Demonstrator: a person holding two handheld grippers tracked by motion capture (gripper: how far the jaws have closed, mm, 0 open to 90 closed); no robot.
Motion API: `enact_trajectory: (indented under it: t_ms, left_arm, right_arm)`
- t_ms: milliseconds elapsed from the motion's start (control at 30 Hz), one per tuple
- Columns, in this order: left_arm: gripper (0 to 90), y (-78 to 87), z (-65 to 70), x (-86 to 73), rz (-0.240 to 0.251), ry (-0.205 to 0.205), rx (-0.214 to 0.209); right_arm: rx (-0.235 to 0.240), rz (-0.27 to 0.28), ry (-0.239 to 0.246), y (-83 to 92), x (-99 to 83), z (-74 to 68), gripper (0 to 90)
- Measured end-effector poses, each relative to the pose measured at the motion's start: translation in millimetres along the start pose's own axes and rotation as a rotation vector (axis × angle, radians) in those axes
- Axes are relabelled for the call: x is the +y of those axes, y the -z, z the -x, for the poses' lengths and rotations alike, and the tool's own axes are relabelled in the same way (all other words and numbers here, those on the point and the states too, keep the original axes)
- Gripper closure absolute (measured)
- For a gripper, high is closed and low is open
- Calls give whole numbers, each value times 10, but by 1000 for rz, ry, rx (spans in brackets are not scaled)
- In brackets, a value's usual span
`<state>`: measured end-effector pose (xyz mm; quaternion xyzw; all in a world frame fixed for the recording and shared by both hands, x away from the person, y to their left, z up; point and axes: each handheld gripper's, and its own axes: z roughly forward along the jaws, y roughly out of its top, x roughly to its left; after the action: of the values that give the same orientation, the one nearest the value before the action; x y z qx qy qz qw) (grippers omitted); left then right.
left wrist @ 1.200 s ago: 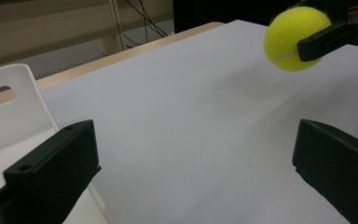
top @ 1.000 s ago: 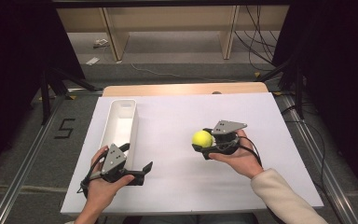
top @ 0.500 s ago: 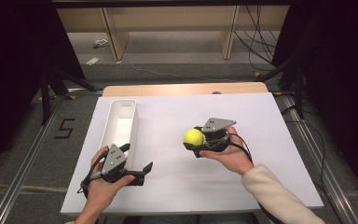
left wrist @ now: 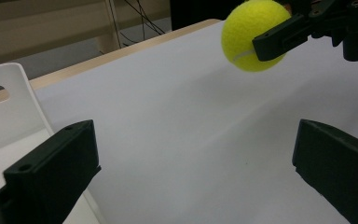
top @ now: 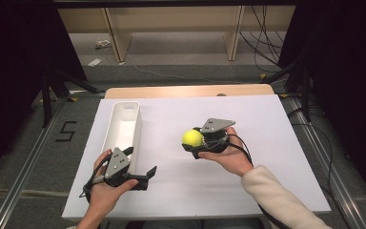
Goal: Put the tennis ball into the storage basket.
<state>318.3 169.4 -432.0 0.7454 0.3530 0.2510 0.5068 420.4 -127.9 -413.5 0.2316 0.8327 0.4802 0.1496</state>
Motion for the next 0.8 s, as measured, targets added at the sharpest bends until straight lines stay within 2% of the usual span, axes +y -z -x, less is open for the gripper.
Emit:
enact_trajectory:
  t_ms: [800]
  left_arm:
    - [0,17,-9,10,7,2,5]
  right_arm:
    - [10,19,-2,-137,138,-56,275]
